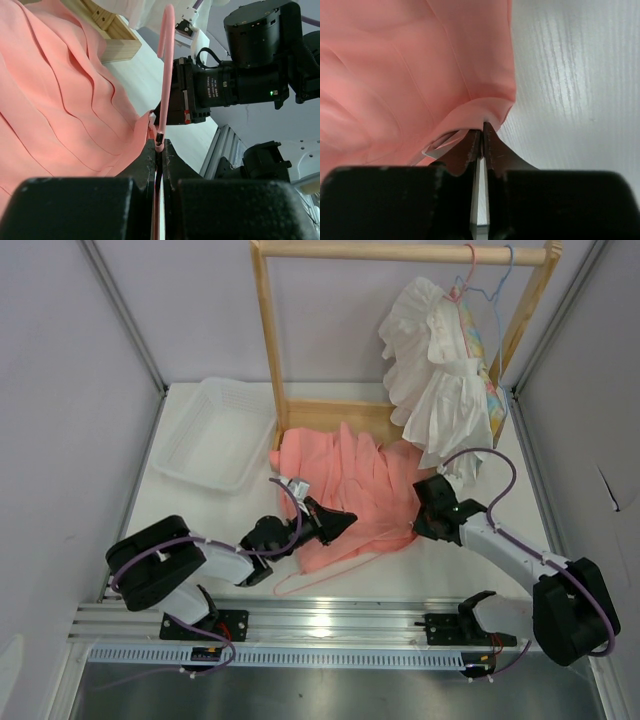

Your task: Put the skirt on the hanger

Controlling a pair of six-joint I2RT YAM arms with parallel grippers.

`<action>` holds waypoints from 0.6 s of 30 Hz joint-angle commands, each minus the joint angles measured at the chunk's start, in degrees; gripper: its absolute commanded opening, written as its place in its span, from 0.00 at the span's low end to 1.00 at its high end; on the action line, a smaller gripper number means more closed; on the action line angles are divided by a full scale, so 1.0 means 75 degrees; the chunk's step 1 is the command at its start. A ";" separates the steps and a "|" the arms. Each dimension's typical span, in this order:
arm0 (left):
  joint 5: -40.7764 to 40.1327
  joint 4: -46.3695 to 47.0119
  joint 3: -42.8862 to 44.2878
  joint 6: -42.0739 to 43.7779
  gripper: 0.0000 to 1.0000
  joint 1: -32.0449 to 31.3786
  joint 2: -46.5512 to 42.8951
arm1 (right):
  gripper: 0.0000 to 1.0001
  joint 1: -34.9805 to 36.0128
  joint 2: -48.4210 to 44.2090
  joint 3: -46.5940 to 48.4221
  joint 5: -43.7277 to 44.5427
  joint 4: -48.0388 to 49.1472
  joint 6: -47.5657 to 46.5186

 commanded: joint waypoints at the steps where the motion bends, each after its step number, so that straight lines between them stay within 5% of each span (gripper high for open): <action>1: -0.0029 0.3527 0.0284 0.0154 0.00 -0.0060 0.0103 | 0.00 -0.0126 0.0149 -0.0185 -0.0204 0.0763 -0.0012; 18: -0.0311 0.2733 0.0436 -0.0034 0.00 0.0385 -0.2110 | 0.00 -0.0219 -0.2989 0.0107 -0.2875 0.2134 0.0234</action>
